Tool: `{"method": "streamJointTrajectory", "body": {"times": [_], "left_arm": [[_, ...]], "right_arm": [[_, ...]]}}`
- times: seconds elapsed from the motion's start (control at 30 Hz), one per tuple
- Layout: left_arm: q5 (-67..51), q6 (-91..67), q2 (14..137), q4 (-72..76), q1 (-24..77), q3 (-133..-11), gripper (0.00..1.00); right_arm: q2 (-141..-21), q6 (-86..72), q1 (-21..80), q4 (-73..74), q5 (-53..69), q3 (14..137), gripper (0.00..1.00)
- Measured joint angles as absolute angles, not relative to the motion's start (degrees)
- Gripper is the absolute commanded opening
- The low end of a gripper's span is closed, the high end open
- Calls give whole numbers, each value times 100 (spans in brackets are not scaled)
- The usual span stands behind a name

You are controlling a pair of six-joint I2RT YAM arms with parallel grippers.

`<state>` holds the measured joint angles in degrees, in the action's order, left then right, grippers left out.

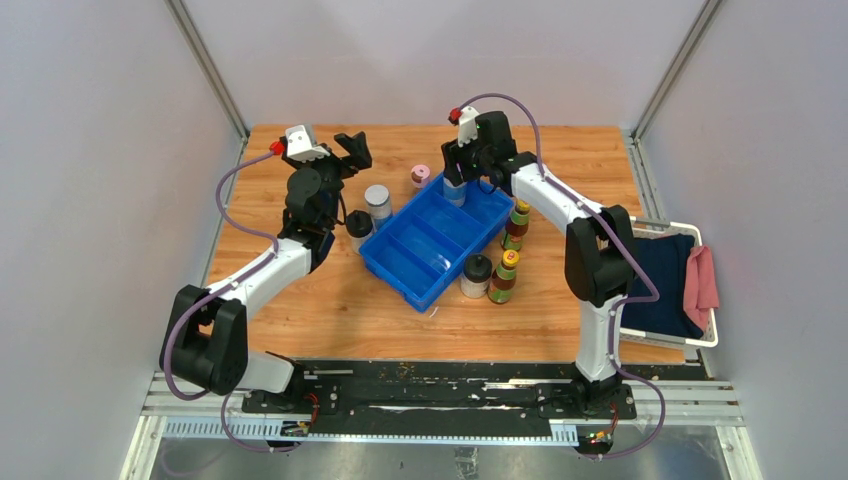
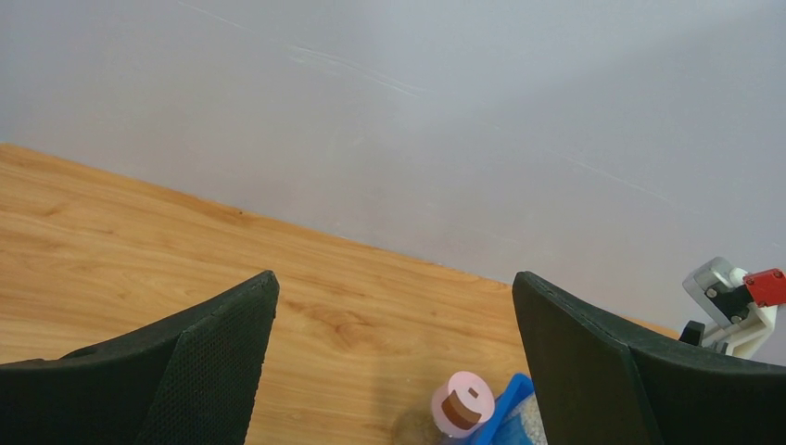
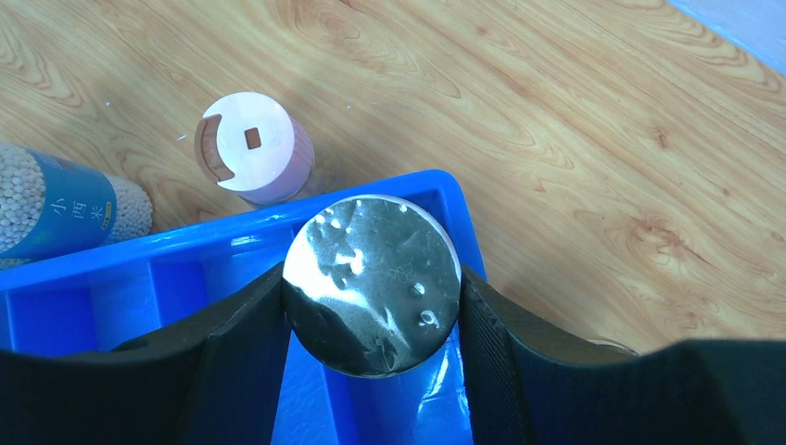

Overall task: Organize the condiment bottles
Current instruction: Place the bottle in the storage box.

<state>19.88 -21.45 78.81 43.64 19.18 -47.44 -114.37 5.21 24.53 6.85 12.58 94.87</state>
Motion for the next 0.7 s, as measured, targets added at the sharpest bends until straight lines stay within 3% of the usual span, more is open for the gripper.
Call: {"method": "streamJointTrajectory", "body": {"times": [0.07, 0.27, 0.7], "left_arm": [[1988, -2145, 7881, 4364, 1918, -4744, 100], [1990, -2147, 7881, 4366, 1918, -4744, 100], [1990, -2150, 7881, 4366, 1918, -4742, 100]], "right_arm": [[-11437, 532, 2453, 685, 1260, 9487, 67], [-11437, 600, 2451, 694, 1221, 9487, 80], [-11437, 692, 2451, 816, 1219, 9714, 82]]}}
